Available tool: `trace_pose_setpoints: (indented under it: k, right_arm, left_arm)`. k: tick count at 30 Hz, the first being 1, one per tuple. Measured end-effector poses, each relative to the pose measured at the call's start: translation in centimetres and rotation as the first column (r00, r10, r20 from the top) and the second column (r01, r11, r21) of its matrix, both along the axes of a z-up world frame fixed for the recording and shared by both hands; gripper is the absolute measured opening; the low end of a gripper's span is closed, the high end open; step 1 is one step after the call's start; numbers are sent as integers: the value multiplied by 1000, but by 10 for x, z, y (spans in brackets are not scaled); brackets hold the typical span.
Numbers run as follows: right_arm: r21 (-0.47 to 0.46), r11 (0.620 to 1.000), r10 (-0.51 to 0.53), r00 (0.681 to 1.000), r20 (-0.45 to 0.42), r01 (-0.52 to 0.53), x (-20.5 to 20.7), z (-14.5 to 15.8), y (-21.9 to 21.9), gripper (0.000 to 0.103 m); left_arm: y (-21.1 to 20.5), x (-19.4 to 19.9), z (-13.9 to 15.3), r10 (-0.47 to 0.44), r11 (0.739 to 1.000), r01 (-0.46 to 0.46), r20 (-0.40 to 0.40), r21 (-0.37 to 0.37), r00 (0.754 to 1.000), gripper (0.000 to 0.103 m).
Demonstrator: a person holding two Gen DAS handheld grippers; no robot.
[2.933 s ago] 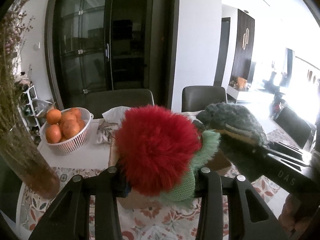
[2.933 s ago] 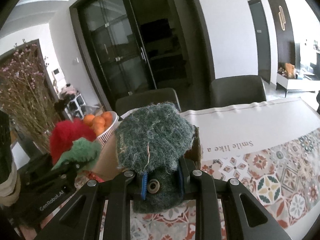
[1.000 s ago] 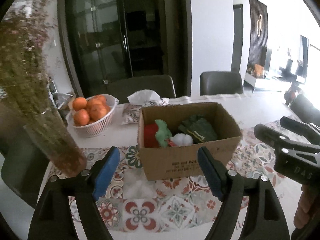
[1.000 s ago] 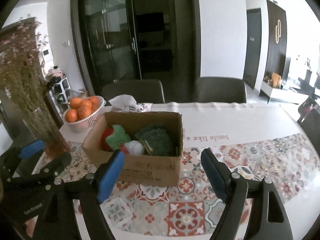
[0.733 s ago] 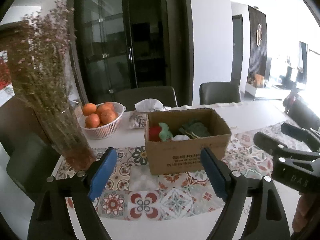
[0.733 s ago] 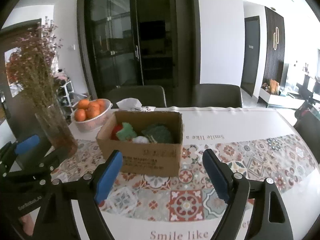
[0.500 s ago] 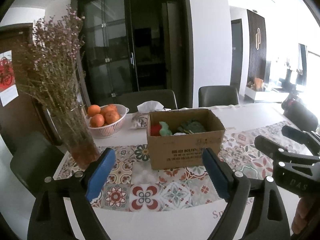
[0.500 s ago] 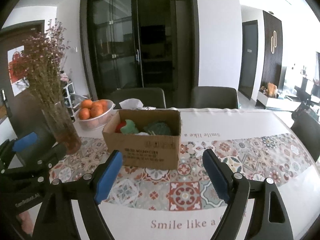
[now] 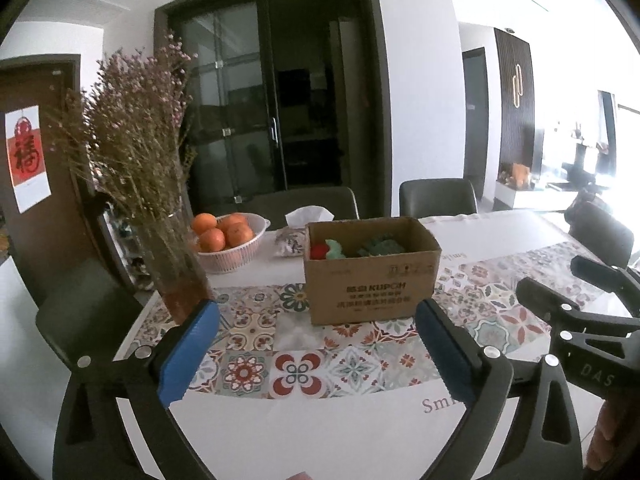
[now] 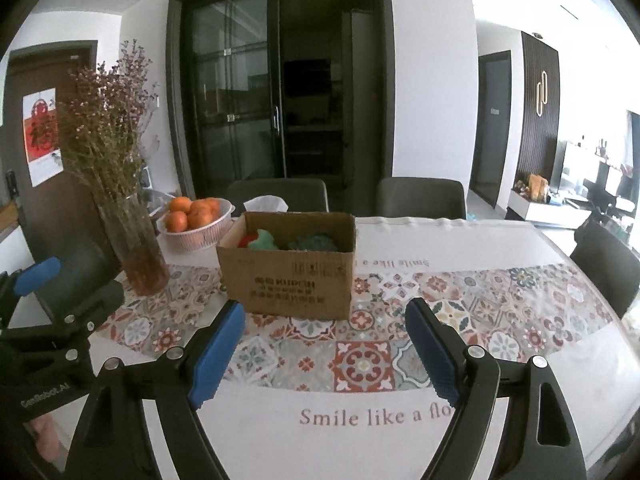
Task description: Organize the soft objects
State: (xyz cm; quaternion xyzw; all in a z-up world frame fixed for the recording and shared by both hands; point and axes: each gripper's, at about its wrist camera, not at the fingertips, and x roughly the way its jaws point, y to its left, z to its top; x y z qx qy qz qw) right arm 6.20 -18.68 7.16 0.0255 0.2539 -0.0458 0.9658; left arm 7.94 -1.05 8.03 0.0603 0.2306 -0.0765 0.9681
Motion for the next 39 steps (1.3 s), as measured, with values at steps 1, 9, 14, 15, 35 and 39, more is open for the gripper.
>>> trace_pose_setpoints:
  k: [1, 9, 14, 15, 35, 39]
  right_arm:
    - [5, 1000, 1, 1000, 0, -1, -2, 0, 0, 84]
    - [37, 999, 11, 1000, 8, -12, -22, 0, -1, 84]
    - [35, 999, 15, 1000, 17, -15, -28, 1, 0, 84]
    - [34, 999, 15, 1000, 19, -16, -29, 1, -1, 84]
    - [29, 1000, 11, 1000, 17, -12, -33, 2, 3, 84]
    - [30, 999, 14, 1000, 16, -15, -33, 2, 3, 84]
  left_arm:
    - [0, -3, 0, 1, 1000, -1, 6, 2, 1000, 102]
    - [1, -28, 5, -24, 1000, 25, 33, -5, 999, 103]
    - [2, -38, 7, -16, 1000, 16, 51, -1, 999, 103]
    - [2, -39, 8, -17, 1000, 17, 53, -2, 998, 103]
    - [9, -46, 7, -22, 999, 24, 70, -25, 997, 103]
    - [10, -49, 8, -19, 1000, 20, 82, -21, 996, 103]
